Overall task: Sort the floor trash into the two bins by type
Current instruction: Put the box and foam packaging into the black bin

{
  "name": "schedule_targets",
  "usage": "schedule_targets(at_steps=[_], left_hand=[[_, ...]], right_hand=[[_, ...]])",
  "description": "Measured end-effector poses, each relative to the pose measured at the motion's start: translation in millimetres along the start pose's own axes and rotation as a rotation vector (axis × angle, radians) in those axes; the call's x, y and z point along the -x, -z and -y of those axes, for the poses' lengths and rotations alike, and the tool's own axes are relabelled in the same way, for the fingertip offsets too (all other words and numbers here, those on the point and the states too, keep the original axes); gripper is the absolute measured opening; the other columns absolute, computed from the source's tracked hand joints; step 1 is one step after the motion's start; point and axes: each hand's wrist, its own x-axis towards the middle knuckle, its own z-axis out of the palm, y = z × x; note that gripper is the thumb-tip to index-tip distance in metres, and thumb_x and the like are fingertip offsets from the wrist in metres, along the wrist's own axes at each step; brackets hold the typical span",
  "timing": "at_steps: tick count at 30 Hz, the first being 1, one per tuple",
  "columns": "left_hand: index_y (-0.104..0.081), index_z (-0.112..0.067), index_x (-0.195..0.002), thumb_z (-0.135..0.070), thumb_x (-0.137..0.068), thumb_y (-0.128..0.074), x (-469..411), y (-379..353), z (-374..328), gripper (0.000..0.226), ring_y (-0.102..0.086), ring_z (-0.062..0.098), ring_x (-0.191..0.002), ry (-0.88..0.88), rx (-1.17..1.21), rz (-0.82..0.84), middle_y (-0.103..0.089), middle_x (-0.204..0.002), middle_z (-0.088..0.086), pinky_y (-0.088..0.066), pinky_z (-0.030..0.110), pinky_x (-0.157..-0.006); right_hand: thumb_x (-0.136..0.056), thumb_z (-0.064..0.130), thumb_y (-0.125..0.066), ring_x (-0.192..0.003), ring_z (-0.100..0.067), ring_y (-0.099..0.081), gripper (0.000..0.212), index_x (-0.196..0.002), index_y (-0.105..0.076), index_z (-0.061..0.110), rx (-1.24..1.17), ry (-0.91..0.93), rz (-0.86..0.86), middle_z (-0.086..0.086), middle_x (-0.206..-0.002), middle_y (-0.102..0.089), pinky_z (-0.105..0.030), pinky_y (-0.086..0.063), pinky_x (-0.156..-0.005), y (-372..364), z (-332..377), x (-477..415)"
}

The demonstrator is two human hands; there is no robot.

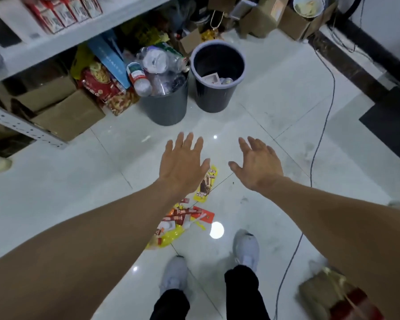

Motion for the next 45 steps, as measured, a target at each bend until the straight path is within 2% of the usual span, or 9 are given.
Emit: schedule_targets(at_steps=[8,13,18,25,30,35,40,45], left_hand=[[-0.012,-0.021,-0.153,-0.051,-0.100,-0.022,84.9,-19.3,45.7,0.061,-0.006,0.026,-0.149,0.045,-0.011,-0.024,-0.011,-0.161,0.005,-0.013,0.044,-0.119],[-0.011,-0.020,-0.154,-0.049,-0.101,-0.023,145.1,-49.0,61.6,0.061,-0.004,0.026,-0.149,0.095,-0.008,0.032,-0.009,-0.161,0.006,-0.011,0.044,-0.119],[-0.010,-0.019,-0.154,-0.049,-0.101,-0.023,211.9,-87.9,79.5,0.062,-0.004,0.025,-0.148,0.148,-0.014,0.062,-0.009,-0.161,0.006,-0.009,0.044,-0.119],[-0.011,-0.020,-0.153,-0.050,-0.100,-0.023,269.7,-158.5,116.1,0.063,-0.005,0.025,-0.148,0.242,0.053,0.062,-0.011,-0.161,0.005,-0.010,0.044,-0.119],[-0.008,-0.020,-0.154,-0.051,-0.100,-0.024,288.8,-237.3,164.9,0.064,-0.001,0.024,-0.149,0.231,0.042,0.085,-0.006,-0.162,0.004,-0.007,0.044,-0.120],[-0.008,-0.022,-0.154,-0.052,-0.100,-0.023,285.1,-344.8,206.3,0.063,-0.003,0.024,-0.149,0.320,0.078,0.030,-0.008,-0.162,0.004,-0.010,0.044,-0.119],[-0.006,-0.024,-0.154,-0.052,-0.100,-0.022,265.9,-435.1,235.4,0.064,-0.003,0.024,-0.149,0.376,0.095,-0.041,-0.007,-0.162,0.004,-0.010,0.043,-0.120],[0.000,-0.024,-0.154,-0.053,-0.100,-0.021,254.8,-506.8,249.5,0.065,-0.002,0.024,-0.149,0.408,0.077,-0.060,-0.005,-0.162,0.004,-0.009,0.044,-0.120]], right_hand=[[-0.098,0.051,-0.037,-0.148,-0.025,-0.013,0.071,-0.154,-0.013,0.016,0.003,0.065,0.010,-0.009,-0.160,-0.017,-0.042,-0.015,-0.120,-36.8,58.5,65.9],[-0.097,0.051,-0.039,-0.147,-0.025,-0.013,0.072,-0.154,-0.013,0.015,-0.016,0.136,0.045,-0.009,-0.159,-0.018,-0.040,-0.017,-0.118,-75.9,89.0,108.6],[-0.096,0.052,-0.039,-0.146,-0.025,-0.017,0.071,-0.154,-0.017,0.016,-0.041,0.207,0.067,-0.009,-0.158,-0.022,-0.039,-0.022,-0.116,-123.3,122.9,149.8],[-0.096,0.053,-0.039,-0.146,-0.026,-0.017,0.071,-0.153,-0.017,0.016,0.021,0.280,0.091,-0.009,-0.158,-0.022,-0.040,-0.021,-0.118,-195.2,179.5,177.7],[-0.096,0.052,-0.041,-0.147,-0.024,-0.017,0.070,-0.153,-0.019,0.018,0.030,0.302,0.068,-0.008,-0.158,-0.024,-0.039,-0.022,-0.117,-269.9,222.9,164.5],[-0.095,0.054,-0.040,-0.147,-0.024,-0.018,0.073,-0.154,-0.014,0.018,0.091,0.384,0.071,-0.009,-0.158,-0.023,-0.041,-0.023,-0.117,-361.1,261.5,125.6],[-0.092,0.050,-0.052,-0.140,-0.026,-0.031,0.078,-0.154,-0.013,0.023,0.079,0.486,0.115,-0.006,-0.155,-0.028,-0.039,-0.032,-0.111,-442.9,289.9,72.6],[-0.087,0.051,-0.056,-0.140,-0.027,-0.031,0.083,-0.154,-0.013,0.027,0.157,0.583,0.122,-0.003,-0.159,-0.019,-0.041,-0.032,-0.109,-511.1,308.1,22.3]])
